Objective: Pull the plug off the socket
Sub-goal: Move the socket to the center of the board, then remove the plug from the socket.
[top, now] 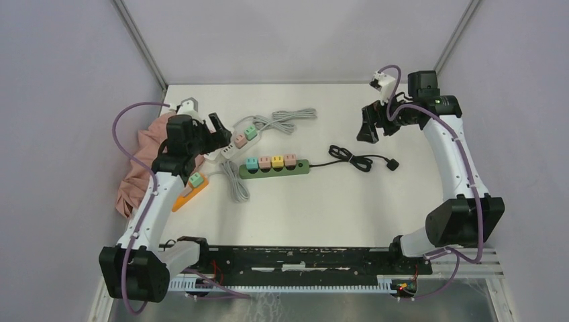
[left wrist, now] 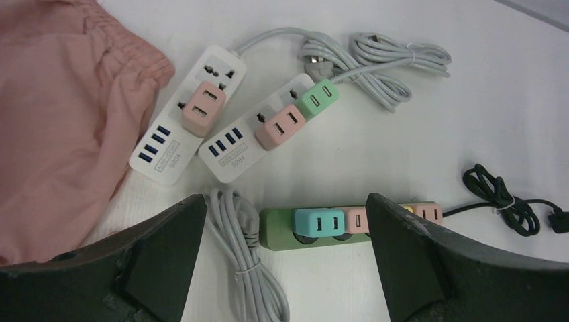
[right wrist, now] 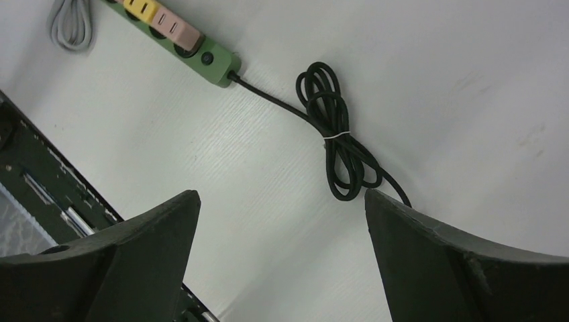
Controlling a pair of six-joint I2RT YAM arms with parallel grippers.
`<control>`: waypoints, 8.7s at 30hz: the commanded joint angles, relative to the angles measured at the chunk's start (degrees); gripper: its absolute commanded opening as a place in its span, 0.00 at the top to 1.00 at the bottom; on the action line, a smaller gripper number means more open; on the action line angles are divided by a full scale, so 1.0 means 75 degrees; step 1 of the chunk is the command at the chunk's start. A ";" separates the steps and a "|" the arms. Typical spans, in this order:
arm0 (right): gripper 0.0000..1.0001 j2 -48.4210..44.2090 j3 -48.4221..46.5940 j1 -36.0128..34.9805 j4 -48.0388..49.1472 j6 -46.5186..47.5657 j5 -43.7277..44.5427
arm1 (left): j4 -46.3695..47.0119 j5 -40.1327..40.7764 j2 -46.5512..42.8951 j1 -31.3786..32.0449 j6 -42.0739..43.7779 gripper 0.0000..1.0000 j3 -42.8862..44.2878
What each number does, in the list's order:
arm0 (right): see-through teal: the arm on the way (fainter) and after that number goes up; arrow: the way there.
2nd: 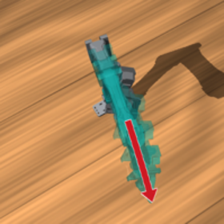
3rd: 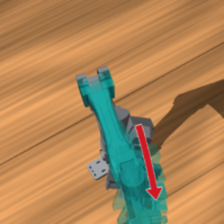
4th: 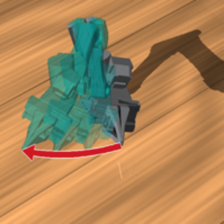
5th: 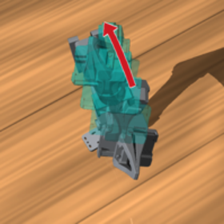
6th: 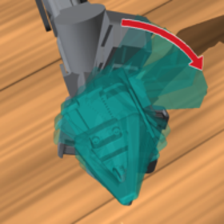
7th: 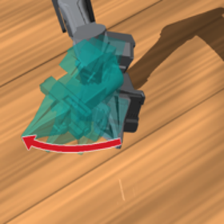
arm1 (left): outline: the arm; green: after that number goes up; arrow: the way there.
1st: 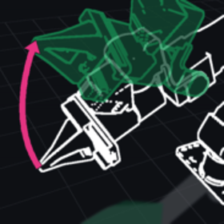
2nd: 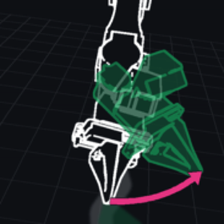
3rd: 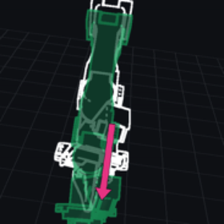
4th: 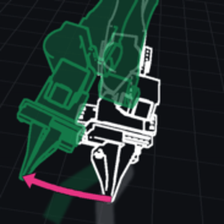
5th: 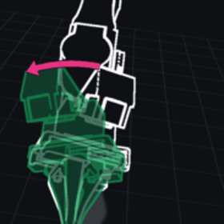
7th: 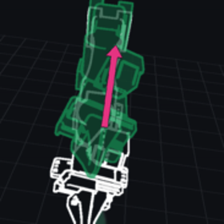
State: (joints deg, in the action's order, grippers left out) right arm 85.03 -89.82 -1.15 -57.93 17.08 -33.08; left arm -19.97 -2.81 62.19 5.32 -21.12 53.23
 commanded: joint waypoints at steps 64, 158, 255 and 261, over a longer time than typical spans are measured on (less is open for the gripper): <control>0.45 0.4826 -0.0437 -0.4688 0.1720 0.4438 0.1253 | 0.8009 -0.5021 -0.2690 -0.0263 -0.4119 0.09 -0.5306; 0.00 -0.0592 0.3363 -0.2797 -0.0295 0.7306 -0.3518 | 1.2737 0.0658 0.2722 0.7767 0.2871 0.02 -0.6517; 1.00 0.0314 0.4160 -0.5120 0.3052 0.5026 -0.0860 | 1.5062 0.0441 0.6669 0.7892 0.2900 0.97 -0.5824; 1.00 0.0196 0.4350 -0.5255 0.1826 0.6729 -0.2055 | 1.5256 0.0481 0.6797 0.7880 0.2905 0.97 -0.5839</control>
State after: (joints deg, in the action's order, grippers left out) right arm 89.12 -56.64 -40.34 -38.85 60.75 -40.69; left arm 88.47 0.05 111.07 64.31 -0.36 10.70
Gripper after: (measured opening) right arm 0.346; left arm 0.564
